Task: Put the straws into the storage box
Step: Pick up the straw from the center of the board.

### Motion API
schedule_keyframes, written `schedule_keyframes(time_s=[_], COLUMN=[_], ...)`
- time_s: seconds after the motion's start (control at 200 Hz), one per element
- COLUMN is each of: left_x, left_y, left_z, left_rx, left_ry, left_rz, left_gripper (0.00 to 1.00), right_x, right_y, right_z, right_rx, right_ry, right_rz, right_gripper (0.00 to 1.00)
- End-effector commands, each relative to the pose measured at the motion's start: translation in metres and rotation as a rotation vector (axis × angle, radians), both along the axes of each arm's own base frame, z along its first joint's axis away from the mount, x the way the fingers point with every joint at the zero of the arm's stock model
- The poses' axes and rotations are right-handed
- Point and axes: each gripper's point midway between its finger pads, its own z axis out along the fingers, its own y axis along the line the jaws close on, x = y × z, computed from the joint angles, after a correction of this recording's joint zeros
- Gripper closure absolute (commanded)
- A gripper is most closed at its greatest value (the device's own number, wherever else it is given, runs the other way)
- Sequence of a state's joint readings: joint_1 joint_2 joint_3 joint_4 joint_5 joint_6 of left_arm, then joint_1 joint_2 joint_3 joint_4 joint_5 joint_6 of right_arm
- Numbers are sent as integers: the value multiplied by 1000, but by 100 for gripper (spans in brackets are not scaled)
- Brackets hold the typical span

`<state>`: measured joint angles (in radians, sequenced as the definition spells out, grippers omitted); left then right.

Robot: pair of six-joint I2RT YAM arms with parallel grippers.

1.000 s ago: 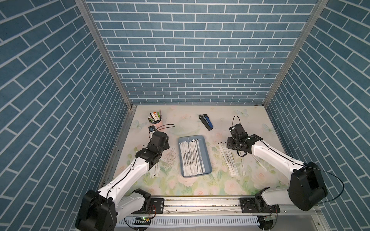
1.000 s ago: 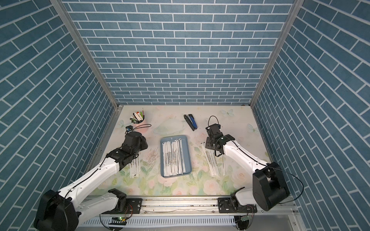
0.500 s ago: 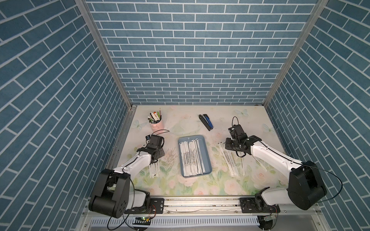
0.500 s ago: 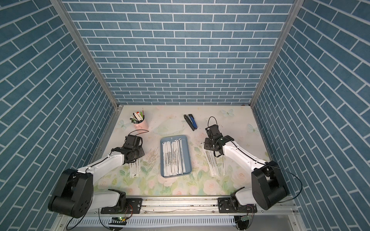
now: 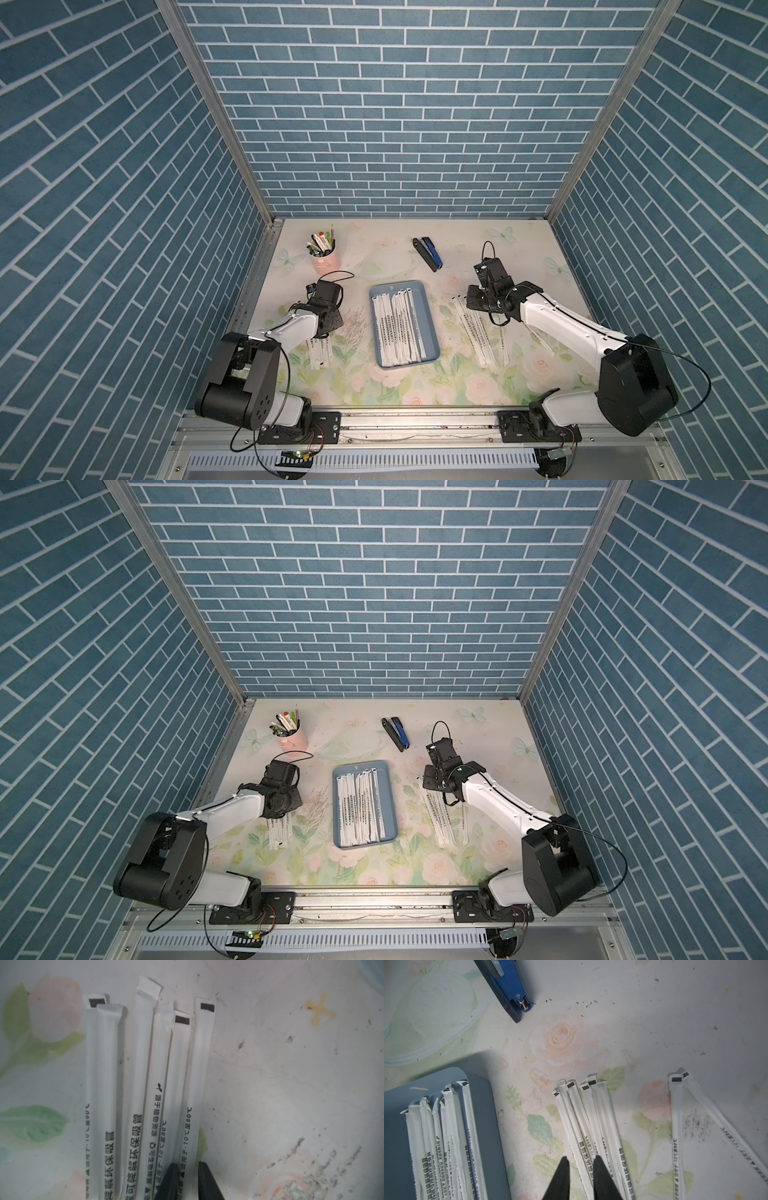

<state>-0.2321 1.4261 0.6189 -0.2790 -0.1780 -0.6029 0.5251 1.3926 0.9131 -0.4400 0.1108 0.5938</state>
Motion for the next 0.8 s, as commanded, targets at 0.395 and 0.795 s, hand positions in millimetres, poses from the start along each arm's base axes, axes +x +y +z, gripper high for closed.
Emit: schedule_keyframes(time_s=[0.395,0.795], left_x=[-3,-1], left_y=[-13,-28], left_z=[-6,28], left_rx=[-54,-68], left_ry=[9,-58], left_rz=[-17,-21], left_gripper=[98,100], right_x=[5,3], right_y=[2,2], right_z=[3,1], right_rx=[-7,5], right_ry=[-19,-24], right_rz=[11,9], right_gripper=[78,78])
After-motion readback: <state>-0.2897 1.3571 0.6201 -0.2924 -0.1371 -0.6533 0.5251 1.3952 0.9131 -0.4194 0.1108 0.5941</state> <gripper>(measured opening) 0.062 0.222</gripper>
